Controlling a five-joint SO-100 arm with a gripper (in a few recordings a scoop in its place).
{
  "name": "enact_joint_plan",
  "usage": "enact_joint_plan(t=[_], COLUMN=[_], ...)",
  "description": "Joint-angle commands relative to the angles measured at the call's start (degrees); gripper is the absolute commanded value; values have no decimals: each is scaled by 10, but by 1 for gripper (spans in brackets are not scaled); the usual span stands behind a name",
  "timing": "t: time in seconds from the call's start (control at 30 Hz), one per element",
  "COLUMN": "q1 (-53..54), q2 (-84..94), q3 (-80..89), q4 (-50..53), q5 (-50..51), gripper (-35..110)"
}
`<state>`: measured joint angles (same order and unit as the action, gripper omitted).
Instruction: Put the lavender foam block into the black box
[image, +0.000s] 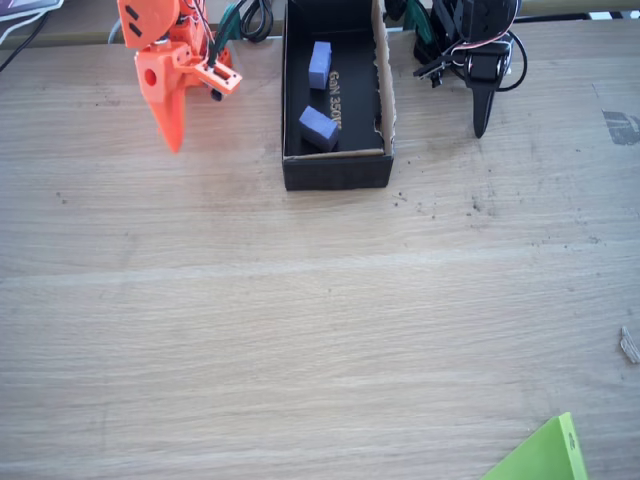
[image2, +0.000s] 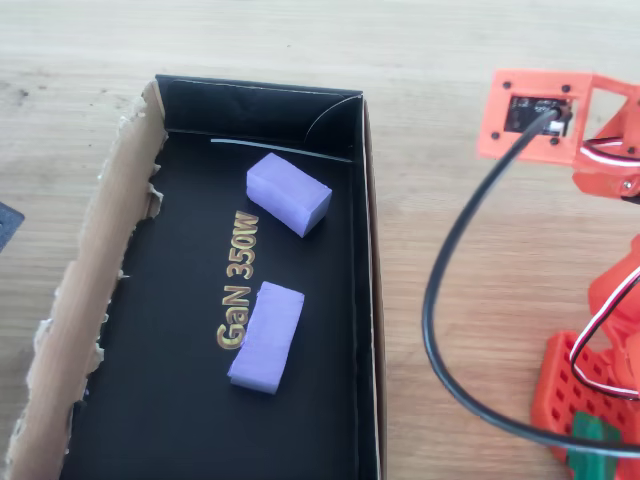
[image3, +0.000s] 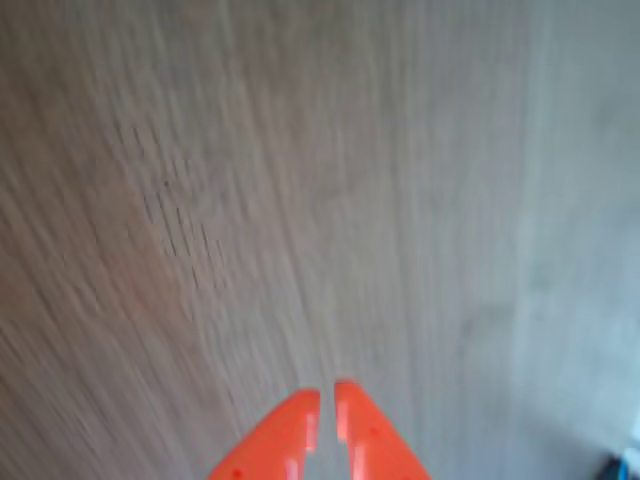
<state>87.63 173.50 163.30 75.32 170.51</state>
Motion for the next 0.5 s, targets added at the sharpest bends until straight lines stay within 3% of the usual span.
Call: enact_joint_plan(t=[0.0, 0.47], q1=[-4, -7], q2=[6, 6], q3=[1, 1], q4=[8, 18], q5=[11, 35], gripper=[0, 0])
